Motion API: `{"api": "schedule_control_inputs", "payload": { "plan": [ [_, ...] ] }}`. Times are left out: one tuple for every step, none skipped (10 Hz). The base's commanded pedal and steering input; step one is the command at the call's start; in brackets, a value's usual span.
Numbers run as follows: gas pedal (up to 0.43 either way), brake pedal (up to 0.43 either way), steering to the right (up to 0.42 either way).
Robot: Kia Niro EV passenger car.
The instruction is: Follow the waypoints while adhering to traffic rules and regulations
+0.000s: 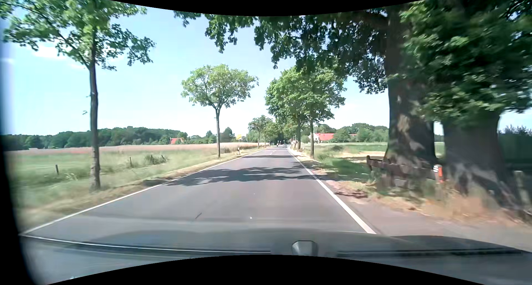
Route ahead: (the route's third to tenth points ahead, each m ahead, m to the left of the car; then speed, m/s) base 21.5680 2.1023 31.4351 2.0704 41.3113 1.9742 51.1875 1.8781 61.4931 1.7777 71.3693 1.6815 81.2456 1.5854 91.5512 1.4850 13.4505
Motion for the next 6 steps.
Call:
{"api": "schedule_control_inputs", "payload": {
  "plan": [
    [0.000, 0.006, 0.000],
    [0.000, 0.006, 0.000],
    [0.000, 0.006, -0.001],
    [0.000, 0.006, -0.001],
    [0.000, 0.006, -0.001],
    [0.000, 0.006, -0.001]
  ]
}}
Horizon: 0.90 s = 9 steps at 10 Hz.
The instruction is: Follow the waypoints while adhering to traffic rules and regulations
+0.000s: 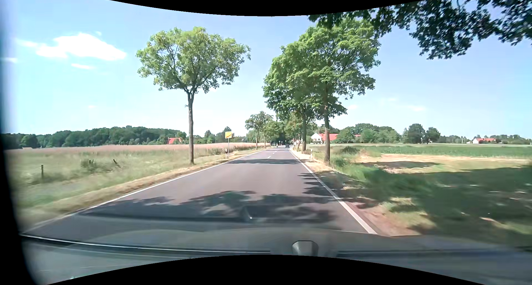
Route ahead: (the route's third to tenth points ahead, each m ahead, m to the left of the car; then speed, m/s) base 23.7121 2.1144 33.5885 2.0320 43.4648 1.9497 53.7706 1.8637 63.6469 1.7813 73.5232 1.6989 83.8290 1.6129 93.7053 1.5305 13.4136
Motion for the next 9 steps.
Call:
{"api": "schedule_control_inputs", "payload": {
  "plan": [
    [0.008, 0.006, -0.001],
    [0.079, 0.006, -0.001],
    [0.177, 0.006, -0.001],
    [0.197, 0.006, -0.001],
    [0.220, 0.006, 0.000],
    [0.248, 0.006, 0.000],
    [0.248, 0.006, 0.000],
    [0.248, 0.006, 0.000],
    [0.260, 0.006, 0.000]
  ]
}}
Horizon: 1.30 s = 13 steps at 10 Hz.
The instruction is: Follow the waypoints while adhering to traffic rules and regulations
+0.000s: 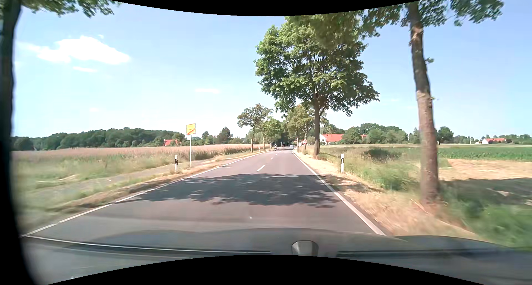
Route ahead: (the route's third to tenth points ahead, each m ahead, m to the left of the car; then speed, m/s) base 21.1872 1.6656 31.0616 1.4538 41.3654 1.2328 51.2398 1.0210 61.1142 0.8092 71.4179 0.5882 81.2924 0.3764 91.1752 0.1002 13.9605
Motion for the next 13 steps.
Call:
{"api": "schedule_control_inputs", "payload": {
  "plan": [
    [0.268, 0.006, 0.000],
    [0.287, 0.006, 0.001],
    [0.299, 0.006, 0.001],
    [0.311, 0.006, 0.002],
    [0.331, 0.006, 0.003],
    [0.339, 0.006, 0.004],
    [0.339, 0.006, 0.006],
    [0.339, 0.006, 0.007],
    [0.339, 0.006, 0.008],
    [0.339, 0.006, 0.009],
    [0.350, 0.006, 0.009],
    [0.350, 0.006, 0.009],
    [0.350, 0.006, 0.009]
  ]
}}
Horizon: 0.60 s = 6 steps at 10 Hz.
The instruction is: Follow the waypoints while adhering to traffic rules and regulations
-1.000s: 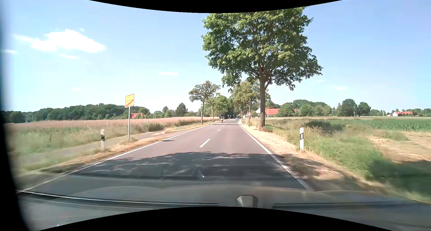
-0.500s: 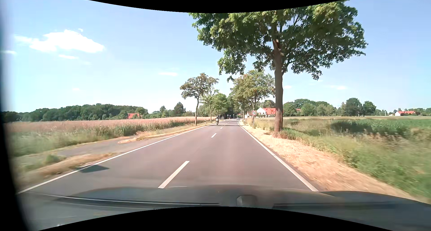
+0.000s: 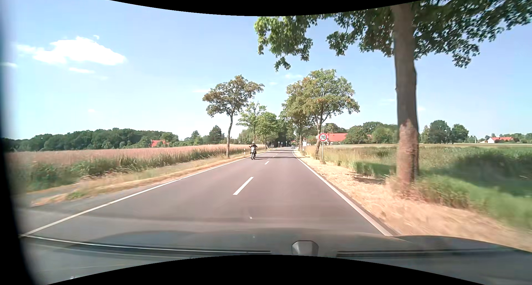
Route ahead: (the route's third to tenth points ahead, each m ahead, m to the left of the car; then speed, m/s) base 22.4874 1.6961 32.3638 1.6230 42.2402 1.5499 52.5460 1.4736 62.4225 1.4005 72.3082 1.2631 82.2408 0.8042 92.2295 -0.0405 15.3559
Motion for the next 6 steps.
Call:
{"api": "schedule_control_inputs", "payload": {
  "plan": [
    [0.350, 0.006, 0.007],
    [0.350, 0.006, 0.005],
    [0.358, 0.006, 0.004],
    [0.358, 0.006, 0.004],
    [0.358, 0.006, 0.004],
    [0.358, 0.006, 0.004]
  ]
}}
